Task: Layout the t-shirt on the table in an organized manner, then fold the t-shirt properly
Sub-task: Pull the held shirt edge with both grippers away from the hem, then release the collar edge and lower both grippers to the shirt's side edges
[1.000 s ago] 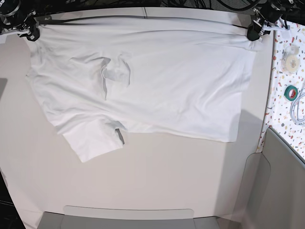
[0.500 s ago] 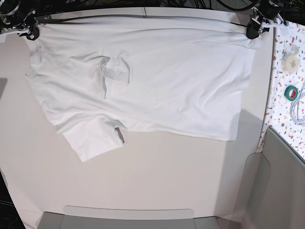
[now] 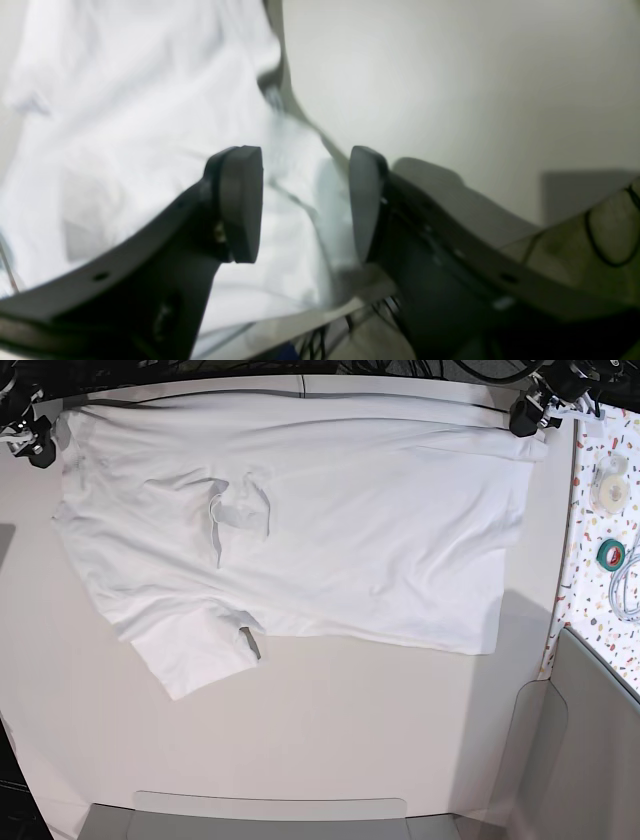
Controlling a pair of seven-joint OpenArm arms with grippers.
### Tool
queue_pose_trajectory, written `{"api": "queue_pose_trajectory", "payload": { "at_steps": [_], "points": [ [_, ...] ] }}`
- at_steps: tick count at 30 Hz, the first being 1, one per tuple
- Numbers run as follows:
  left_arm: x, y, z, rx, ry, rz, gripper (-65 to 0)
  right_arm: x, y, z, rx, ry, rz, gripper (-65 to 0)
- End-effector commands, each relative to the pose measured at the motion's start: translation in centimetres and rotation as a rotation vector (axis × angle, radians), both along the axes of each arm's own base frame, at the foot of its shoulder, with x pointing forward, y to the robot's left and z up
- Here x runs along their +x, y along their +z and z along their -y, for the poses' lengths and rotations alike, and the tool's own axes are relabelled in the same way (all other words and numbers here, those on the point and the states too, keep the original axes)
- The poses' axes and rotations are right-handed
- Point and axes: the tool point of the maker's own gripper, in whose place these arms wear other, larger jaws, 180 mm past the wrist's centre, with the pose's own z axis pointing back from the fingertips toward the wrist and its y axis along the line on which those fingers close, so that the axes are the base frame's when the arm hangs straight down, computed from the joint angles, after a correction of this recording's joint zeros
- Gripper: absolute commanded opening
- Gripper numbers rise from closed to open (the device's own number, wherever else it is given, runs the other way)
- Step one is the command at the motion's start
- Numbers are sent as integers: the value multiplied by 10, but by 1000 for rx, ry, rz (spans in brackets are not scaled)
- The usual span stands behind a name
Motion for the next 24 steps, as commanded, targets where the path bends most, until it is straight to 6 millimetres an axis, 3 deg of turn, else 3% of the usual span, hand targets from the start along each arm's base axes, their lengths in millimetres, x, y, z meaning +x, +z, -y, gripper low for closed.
{"api": "queue_pose_trajectory", "payload": {
  "at_steps": [1,8,10,14,19,24],
  "points": [
    [10,19,-9,33,-23,54,-492,5,17,12,-46,-7,41,-368],
    [52,83,-16,137,-159,227,-492,28,63,52,-171,-35,137,-369],
    [62,94,-24,180,-201,239,-492,44,76,56,-191,-20,178,-369],
    [112,134,-40,269,-270,353,-489,84,102,53,-226,40,263,-370],
    [191,133,-30,219,-416,350,-455,142,115,46,-322,128,257,-370],
    [260,92,-28,118,-400,246,-402,192,93,26,-305,214,212,-370]
  ]
}}
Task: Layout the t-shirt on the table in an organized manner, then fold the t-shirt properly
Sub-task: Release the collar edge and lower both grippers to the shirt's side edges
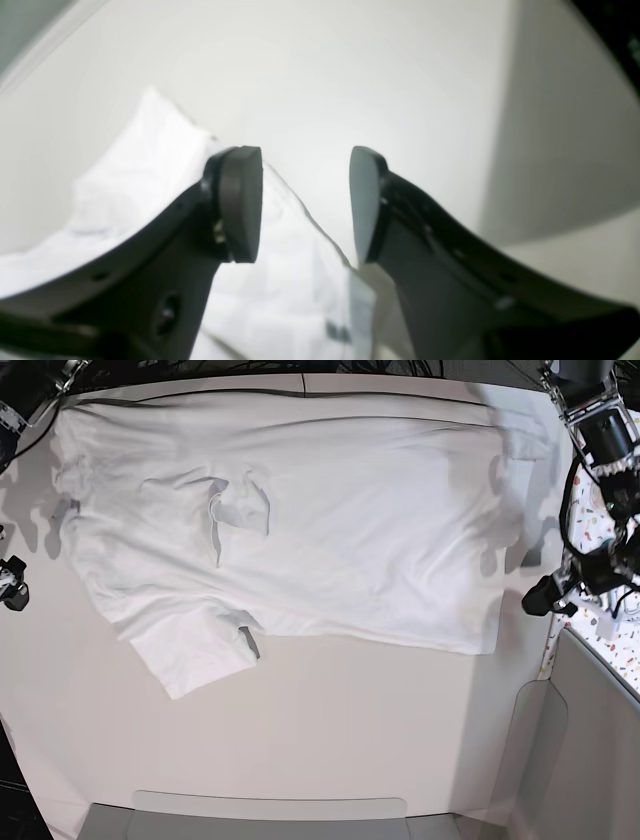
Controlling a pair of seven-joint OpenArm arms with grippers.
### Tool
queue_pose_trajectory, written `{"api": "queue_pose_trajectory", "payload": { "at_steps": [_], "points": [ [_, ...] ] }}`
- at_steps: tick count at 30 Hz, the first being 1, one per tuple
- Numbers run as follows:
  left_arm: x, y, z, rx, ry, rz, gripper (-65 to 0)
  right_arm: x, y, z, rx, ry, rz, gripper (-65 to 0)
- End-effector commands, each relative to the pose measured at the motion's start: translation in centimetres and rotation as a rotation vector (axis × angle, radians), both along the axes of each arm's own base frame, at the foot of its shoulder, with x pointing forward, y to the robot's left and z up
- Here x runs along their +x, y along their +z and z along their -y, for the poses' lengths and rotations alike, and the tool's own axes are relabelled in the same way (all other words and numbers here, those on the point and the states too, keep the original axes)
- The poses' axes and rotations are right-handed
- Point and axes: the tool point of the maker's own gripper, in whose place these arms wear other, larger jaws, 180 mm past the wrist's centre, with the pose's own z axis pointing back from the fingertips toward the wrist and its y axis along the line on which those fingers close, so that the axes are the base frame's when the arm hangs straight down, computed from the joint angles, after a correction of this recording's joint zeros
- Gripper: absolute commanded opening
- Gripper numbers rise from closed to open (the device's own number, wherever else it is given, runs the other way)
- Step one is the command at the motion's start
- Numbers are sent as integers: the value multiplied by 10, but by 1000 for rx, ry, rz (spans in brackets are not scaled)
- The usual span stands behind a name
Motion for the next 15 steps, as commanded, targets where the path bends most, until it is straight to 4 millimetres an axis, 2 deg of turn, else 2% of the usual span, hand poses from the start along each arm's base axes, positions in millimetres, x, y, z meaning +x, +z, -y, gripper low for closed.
{"api": "queue_pose_trajectory", "payload": {
  "at_steps": [1,4,7,10,15],
  "points": [
    [22,15,-11,35,17,43,-401,15,13,-1,-32,43,37,-370],
    [53,0,-2,47,25,23,-390,34,-11,-16,-9,148,-14,-370],
    [65,-16,0,64,49,9,-366,38,-31,-15,38,173,-47,-370],
    [69,-28,-6,75,93,8,-356,39,-38,-14,56,176,-57,-370],
    [66,-49,-25,81,206,12,-354,39,-38,-14,54,179,-55,-370]
  ]
}}
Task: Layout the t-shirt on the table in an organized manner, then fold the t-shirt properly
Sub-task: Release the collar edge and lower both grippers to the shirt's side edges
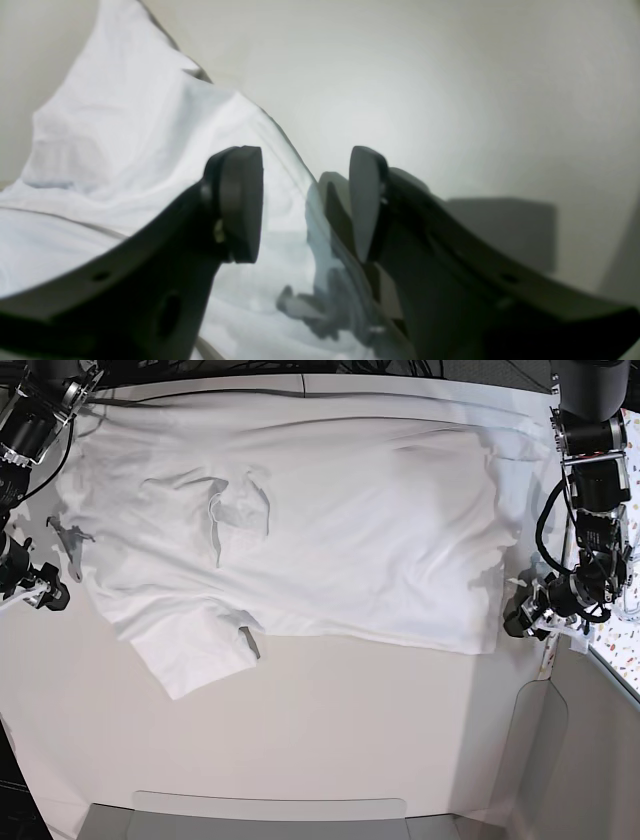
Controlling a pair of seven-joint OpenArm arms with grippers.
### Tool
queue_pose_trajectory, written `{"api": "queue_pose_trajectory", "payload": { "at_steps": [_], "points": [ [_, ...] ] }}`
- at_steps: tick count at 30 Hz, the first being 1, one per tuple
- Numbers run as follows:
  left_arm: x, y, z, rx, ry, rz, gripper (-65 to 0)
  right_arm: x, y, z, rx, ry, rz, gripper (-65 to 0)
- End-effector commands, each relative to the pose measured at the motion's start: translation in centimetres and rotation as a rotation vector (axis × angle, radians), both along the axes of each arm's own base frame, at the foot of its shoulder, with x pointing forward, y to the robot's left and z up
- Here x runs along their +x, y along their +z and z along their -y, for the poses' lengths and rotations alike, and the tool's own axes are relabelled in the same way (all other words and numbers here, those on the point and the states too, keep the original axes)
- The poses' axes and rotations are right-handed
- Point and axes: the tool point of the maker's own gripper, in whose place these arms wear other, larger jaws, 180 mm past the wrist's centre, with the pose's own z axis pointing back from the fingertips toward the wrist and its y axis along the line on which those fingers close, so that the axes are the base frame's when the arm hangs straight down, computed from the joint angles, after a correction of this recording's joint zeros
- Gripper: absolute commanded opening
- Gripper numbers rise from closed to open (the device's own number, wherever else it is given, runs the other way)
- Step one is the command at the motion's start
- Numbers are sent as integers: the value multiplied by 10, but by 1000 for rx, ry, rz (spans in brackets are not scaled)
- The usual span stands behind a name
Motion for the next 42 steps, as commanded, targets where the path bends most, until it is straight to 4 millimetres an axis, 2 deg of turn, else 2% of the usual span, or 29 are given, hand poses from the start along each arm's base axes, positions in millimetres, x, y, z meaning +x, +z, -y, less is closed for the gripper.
{"api": "queue_pose_trajectory", "payload": {
  "at_steps": [1,4,5,10,13,16,27,30,33,37,39,42],
  "points": [
    [3,8,-14,25,29,24,-354,9,23,10,-33,2,66,-370],
    [-5,-2,-15,30,44,13,-354,9,25,10,-37,3,70,-370],
    [-4,-4,-10,18,40,13,-354,9,24,10,-36,3,70,-370],
    [-11,-28,26,-39,7,-21,-354,10,22,6,-24,5,71,-370],
    [-12,-36,54,-89,-30,-39,-354,10,20,3,-16,7,71,-370],
    [-11,-39,74,-126,-59,-53,-354,10,19,3,-16,7,68,-370],
    [-5,-34,75,-123,-65,-40,-360,8,15,1,-12,9,59,-370],
    [-5,-31,78,-120,-95,-15,-442,8,15,1,-11,10,59,-370],
    [-5,-32,77,-114,-99,-2,-650,10,17,0,-9,10,64,-368],
    [-8,-36,75,-86,-110,-16,-637,21,27,1,-2,5,94,-368],
    [-9,-38,74,-67,-119,-27,-650,28,29,4,14,-2,98,-368],
    [-10,-39,74,-62,-121,-29,-650,37,22,3,62,11,90,-367]
  ]
}}
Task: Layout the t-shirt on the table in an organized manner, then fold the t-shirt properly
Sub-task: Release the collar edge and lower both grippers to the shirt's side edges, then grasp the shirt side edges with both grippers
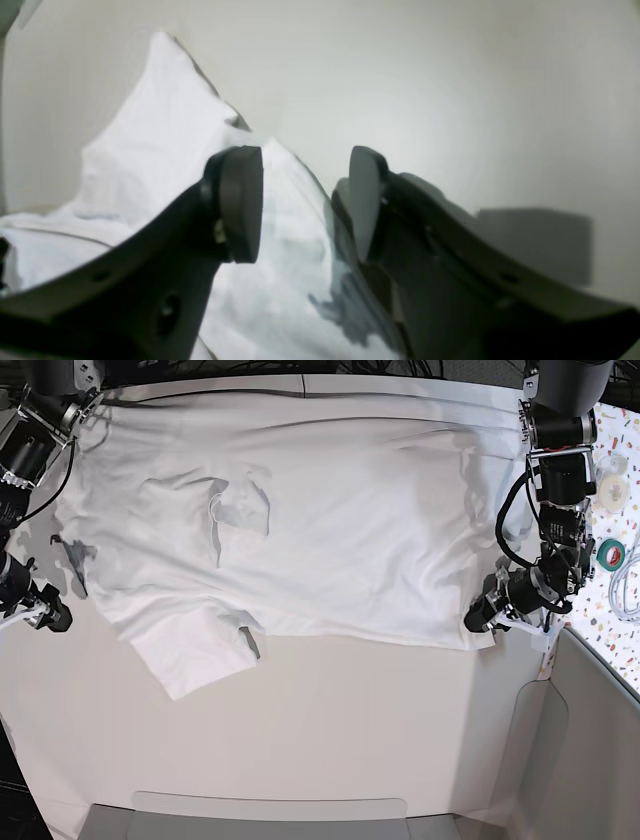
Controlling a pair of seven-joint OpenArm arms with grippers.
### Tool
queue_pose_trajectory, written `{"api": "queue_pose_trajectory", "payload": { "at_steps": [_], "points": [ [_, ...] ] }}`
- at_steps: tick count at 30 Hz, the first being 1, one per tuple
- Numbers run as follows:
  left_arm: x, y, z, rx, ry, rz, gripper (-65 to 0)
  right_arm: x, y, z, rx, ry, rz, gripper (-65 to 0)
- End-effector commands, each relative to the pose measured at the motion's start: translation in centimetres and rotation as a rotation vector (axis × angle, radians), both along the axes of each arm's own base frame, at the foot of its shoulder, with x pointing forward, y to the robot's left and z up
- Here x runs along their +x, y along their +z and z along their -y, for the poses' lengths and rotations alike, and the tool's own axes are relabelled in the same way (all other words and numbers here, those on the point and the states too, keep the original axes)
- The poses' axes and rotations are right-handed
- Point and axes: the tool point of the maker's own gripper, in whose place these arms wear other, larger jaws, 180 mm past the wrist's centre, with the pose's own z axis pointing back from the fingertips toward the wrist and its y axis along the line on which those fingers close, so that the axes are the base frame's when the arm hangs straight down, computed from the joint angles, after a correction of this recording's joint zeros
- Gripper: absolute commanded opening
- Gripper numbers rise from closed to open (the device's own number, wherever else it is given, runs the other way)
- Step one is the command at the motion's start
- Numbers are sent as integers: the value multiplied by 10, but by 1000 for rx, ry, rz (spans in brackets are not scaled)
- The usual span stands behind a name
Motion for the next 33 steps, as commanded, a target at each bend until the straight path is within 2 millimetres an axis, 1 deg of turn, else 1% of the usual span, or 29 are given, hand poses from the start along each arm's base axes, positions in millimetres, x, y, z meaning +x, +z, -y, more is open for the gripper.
{"api": "queue_pose_trajectory", "payload": {
  "at_steps": [1,3,5,7,10,16,18,20,23,27,30,33],
  "points": [
    [-8,-10,-6,46,-15,-61,-650,9,13,5,-16,25,39,-367],
    [-8,-10,-6,46,-15,-61,-650,15,3,-4,-30,114,10,-367],
    [-8,-10,-6,46,-15,-61,-650,20,-9,-19,-59,215,-29,-367],
    [-8,-10,-6,46,-15,-61,-650,21,-22,-31,-70,277,-54,-367],
    [-8,-10,-6,46,-15,-61,-650,24,-32,-44,-85,317,-61,-367],
    [-15,-15,-7,43,-9,-75,-650,21,-48,-63,-97,368,-80,-367],
    [-16,-17,-7,43,-9,-78,-650,16,-52,-61,-92,358,-86,-367],
    [-16,-17,-7,43,-9,-78,-650,15,-50,-55,-84,334,-76,-367],
    [-17,-17,-7,43,-9,-80,-650,16,-39,-34,-79,269,-44,-367],
    [-17,-17,-7,44,-10,-81,-650,15,-32,-17,-64,203,-17,-367],
    [-17,-17,-6,44,-12,-81,-650,12,-41,-17,-90,203,-51,-367],
    [-17,-17,-6,44,-12,-81,-650,8,-56,-27,-115,226,-98,-367]
  ]
}}
